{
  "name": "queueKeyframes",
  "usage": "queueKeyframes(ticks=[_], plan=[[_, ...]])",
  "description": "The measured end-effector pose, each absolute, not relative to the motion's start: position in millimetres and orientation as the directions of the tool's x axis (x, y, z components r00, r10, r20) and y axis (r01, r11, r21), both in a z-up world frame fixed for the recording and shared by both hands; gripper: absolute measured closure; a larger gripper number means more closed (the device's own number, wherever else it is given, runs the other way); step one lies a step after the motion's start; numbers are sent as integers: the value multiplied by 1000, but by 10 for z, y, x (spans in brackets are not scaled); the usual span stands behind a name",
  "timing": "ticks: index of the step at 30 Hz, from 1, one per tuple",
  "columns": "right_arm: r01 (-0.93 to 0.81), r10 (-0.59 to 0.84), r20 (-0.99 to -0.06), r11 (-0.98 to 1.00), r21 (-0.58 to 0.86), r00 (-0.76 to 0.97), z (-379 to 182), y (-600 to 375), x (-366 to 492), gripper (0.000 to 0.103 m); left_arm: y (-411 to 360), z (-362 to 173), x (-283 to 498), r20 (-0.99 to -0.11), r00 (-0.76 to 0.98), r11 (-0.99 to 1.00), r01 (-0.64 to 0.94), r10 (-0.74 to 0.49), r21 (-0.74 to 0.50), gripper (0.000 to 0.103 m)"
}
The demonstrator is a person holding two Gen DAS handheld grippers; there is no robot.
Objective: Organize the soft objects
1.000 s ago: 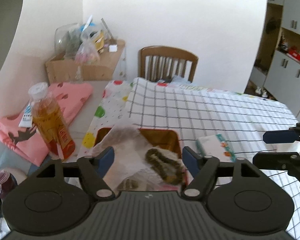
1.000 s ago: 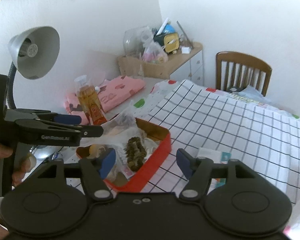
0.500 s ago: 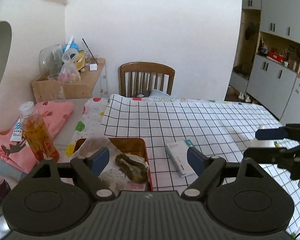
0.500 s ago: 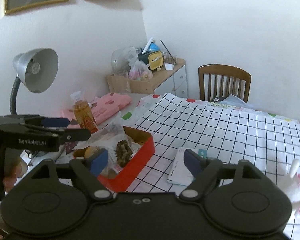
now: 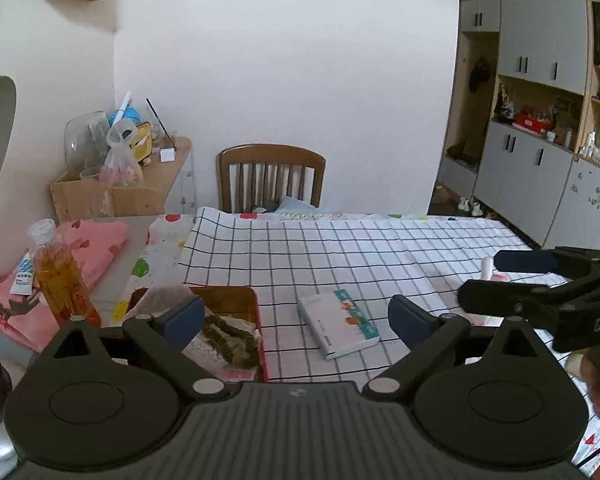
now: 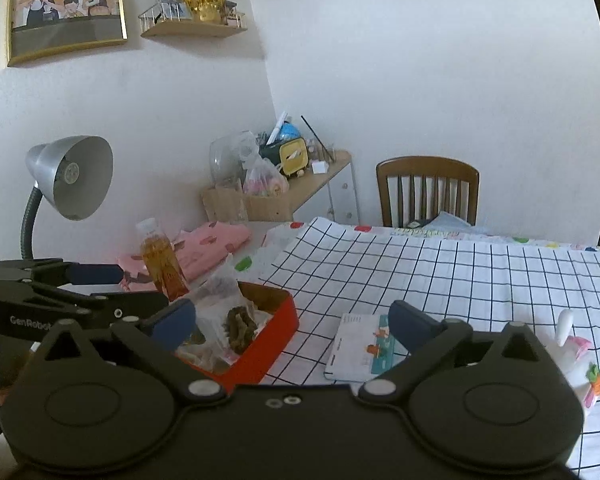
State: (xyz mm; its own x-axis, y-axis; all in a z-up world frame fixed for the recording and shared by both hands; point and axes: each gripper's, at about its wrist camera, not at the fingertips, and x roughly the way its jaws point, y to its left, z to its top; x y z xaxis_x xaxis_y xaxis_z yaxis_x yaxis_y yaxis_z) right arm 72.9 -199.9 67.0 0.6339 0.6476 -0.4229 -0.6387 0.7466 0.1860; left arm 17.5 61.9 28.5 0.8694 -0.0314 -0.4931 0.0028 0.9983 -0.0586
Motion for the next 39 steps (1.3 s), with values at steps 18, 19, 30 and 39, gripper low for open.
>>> queueKeyframes(ticks=[18,19,30,39], plan=[[-619,623,-420,768,165,660,618,-2040,557,0,520,239,73,-493,868,998,36,-60,-58,3],[-619,621,-420,769,161,662,616,-2039,552,0,512,235,73,-495,867,998,34,-56,-53,3],[-602,608,-424,781,165,672,588,-2094,516,0,504,245,29,-485,872,997,31,-61,-69,3],[-591,594,-426,791,156,682,589,-2141,479,0,493,246,14,-482,873,995,34,-73,-90,3]])
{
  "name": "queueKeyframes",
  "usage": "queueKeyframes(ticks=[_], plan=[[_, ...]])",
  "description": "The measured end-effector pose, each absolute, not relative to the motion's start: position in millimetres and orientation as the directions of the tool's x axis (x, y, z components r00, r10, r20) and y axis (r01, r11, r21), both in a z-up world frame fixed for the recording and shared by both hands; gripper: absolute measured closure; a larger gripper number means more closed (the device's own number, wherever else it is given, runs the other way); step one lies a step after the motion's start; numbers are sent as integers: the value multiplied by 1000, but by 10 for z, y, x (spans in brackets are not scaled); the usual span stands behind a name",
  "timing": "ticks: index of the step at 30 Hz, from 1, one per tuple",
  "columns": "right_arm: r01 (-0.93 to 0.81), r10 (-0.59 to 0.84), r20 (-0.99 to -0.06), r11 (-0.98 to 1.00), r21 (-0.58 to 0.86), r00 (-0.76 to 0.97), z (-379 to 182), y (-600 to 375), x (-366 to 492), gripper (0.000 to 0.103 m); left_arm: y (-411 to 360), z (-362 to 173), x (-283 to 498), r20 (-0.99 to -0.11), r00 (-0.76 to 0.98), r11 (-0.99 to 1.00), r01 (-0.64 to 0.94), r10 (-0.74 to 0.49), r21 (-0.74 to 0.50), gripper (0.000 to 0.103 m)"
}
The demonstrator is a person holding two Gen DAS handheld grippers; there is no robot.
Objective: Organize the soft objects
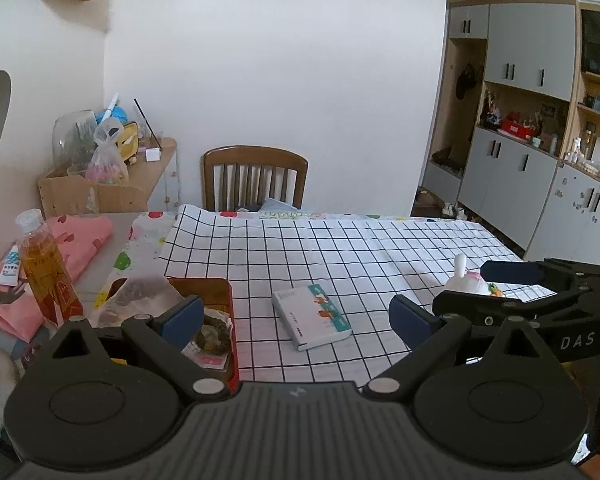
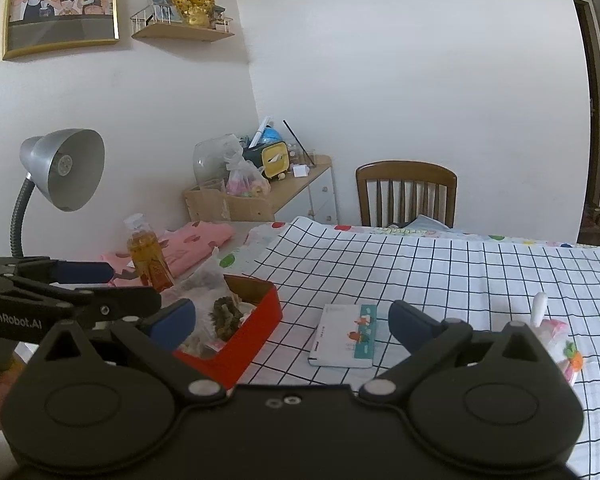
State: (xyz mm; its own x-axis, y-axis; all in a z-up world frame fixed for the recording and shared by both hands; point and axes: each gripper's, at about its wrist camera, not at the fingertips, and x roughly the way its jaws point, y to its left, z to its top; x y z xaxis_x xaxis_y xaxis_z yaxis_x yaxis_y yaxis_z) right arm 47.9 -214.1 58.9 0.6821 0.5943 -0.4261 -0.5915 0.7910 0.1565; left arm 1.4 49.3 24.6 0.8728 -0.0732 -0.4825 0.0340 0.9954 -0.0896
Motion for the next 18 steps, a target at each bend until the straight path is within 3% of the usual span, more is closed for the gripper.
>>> queueKeyframes(ticks=[18], plan=[[-586,595,-425,793,170,682,572,-2157,482,0,463,249,7,-485,871,995,29,-74,-99,3]])
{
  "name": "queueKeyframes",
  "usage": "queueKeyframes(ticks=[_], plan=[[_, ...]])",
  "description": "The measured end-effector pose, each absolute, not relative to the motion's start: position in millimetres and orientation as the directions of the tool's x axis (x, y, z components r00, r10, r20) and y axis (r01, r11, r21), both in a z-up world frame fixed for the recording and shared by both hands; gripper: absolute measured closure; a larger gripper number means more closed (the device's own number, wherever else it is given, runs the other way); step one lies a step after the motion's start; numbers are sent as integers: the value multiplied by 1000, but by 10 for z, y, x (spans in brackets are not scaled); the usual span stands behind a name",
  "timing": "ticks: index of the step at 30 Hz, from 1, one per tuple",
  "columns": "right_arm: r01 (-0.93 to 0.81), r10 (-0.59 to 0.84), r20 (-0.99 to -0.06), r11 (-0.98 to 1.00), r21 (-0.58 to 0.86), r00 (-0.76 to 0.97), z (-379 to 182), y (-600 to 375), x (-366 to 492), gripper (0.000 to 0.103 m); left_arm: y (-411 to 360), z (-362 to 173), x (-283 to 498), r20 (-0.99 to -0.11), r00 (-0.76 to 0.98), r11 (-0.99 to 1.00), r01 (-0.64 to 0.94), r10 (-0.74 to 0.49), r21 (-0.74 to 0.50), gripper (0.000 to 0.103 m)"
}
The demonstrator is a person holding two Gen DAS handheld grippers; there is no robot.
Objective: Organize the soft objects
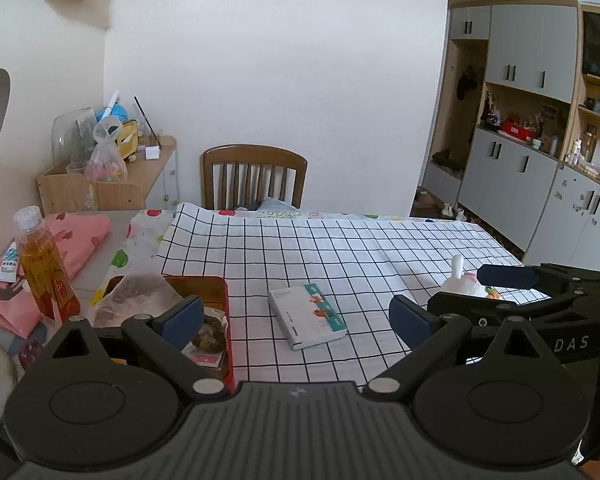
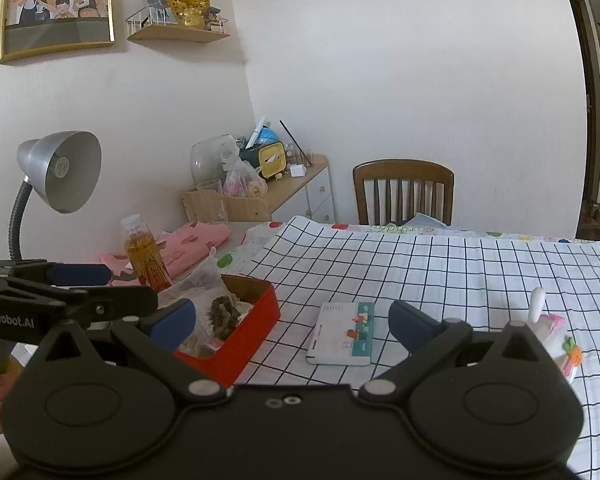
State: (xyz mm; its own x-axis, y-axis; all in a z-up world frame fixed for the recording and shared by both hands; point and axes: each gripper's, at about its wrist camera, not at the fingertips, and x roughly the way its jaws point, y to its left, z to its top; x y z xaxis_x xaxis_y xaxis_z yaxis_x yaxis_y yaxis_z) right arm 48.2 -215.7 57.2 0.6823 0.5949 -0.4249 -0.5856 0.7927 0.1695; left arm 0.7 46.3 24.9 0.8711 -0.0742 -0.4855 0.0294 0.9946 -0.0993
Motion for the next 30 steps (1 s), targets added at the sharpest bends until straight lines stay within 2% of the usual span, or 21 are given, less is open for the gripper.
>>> queueKeyframes(ticks=[30], plan=[[-586,593,-431,793,167,680,544,-2195,502,0,376,233,71,-491,870,996,2,-47,-92,3]])
